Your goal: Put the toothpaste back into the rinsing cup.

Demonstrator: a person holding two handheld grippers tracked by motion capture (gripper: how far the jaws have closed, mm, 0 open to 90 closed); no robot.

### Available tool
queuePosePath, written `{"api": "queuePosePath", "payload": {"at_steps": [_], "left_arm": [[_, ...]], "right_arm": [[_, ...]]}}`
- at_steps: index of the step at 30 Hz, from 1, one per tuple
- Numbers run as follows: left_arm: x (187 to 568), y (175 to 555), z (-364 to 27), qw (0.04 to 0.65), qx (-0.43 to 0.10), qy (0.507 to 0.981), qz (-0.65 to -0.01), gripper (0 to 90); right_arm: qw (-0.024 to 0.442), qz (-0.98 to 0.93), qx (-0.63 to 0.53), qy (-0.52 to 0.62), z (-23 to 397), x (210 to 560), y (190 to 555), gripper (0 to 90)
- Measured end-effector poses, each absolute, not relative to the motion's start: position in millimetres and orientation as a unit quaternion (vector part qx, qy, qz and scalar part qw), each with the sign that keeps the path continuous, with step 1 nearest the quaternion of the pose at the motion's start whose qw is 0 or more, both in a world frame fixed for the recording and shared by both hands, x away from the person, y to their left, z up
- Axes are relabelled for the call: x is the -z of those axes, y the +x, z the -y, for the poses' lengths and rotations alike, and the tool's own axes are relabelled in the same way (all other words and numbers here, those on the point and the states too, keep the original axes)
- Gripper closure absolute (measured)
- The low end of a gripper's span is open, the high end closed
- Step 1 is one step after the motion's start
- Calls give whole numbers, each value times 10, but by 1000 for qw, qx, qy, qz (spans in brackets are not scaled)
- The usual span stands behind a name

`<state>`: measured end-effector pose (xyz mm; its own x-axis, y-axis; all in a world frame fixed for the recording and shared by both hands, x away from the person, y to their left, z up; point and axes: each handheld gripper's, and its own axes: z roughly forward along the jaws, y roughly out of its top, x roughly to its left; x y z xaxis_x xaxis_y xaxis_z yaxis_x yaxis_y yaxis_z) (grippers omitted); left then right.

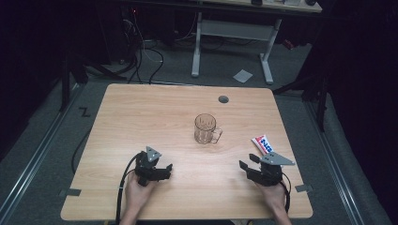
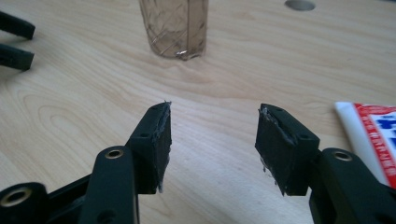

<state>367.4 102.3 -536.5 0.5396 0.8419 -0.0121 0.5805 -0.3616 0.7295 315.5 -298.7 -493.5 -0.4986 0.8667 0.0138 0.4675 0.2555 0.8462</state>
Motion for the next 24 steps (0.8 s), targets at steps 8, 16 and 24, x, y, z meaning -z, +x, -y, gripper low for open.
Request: {"api": "queuePosePath", "payload": {"at_steps": [8,16,24], "left_arm": [[5365,3674,-1020,351,-186,803,-443,154],[5365,3674,-1020,351,-186,803,-443,154],[5365,3674,-1020,351,-186,803,-443,154]], "right_arm": [[256,-746,-421,447,3128,4805,3166,470],[263,-744,-407,460,3247,4735,3218,463],[268,-739,-394,477,3386,4693,3285,442]]}}
